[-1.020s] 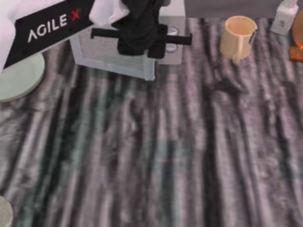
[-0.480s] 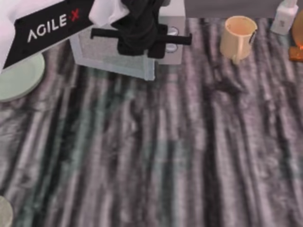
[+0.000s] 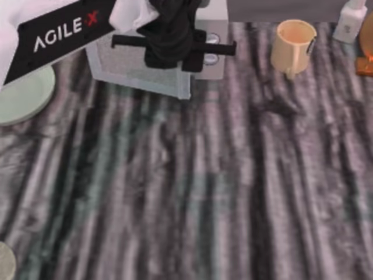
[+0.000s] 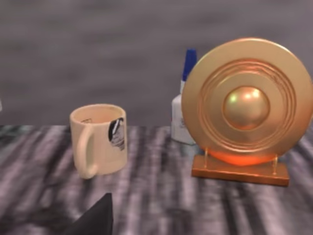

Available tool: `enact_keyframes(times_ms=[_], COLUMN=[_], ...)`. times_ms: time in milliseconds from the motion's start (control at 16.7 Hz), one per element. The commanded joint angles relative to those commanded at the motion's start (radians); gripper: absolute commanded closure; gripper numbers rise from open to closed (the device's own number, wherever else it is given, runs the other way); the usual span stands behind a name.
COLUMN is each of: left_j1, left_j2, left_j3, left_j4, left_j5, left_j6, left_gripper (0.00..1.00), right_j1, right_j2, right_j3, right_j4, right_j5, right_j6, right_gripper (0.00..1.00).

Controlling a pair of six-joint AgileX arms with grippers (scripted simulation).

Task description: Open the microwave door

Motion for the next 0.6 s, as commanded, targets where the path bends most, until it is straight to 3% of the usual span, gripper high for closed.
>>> enact_keyframes(times_ms=[600], left_j1=[0.024], left_j2=[-0.093], left_j3=[-0.138], left_j4=[0.064], left_j5=[0.05], left_j6=[0.11], left_gripper=[1.0], right_j1=[0.0], right_j2=[0.0], right_j3=[0.0], right_j4=[0.0], right_j5=[0.0], right_j6=[0.0], right_gripper=[0.0])
